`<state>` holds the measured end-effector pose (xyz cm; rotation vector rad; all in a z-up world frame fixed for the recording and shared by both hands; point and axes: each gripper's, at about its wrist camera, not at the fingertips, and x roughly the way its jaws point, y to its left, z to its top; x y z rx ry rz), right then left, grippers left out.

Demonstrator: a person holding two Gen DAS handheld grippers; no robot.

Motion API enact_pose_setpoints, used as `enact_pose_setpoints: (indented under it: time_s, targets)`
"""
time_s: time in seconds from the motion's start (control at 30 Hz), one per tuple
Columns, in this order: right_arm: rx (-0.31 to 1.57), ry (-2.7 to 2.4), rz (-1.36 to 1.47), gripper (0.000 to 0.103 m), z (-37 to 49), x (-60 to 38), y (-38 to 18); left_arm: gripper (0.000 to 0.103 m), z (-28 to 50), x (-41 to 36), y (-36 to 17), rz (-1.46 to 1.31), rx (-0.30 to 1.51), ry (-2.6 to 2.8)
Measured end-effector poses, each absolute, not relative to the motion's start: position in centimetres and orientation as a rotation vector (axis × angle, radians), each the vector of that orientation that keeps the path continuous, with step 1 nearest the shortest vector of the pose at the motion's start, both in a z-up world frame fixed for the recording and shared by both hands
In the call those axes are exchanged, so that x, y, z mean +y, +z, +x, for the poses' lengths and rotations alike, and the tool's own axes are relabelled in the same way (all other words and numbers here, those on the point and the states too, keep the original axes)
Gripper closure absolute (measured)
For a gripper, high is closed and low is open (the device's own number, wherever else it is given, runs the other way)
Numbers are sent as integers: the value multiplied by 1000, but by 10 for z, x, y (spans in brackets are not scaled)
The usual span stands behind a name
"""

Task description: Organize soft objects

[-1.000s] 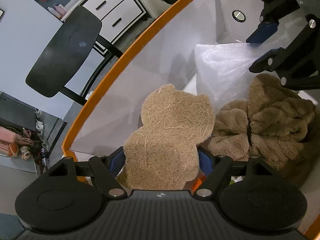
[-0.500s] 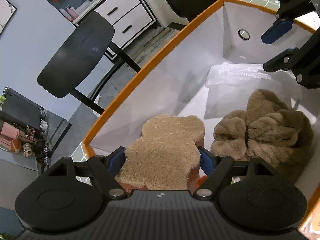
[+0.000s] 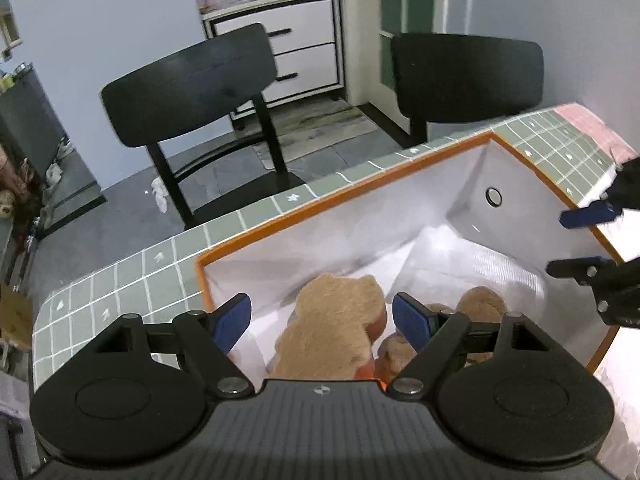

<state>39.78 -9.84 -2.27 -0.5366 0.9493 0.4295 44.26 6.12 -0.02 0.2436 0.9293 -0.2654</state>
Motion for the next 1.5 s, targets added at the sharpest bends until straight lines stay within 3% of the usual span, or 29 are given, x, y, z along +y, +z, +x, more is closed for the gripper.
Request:
enact_pose_setpoints:
  time_s: [0.87,1.5]
  targets:
    - [875,470,-548,64,292,-100,41,14,325,69,61,430,799,-262]
    - [865,544,-546,64,170,-123,37,14,211,88,32,378,816,-296]
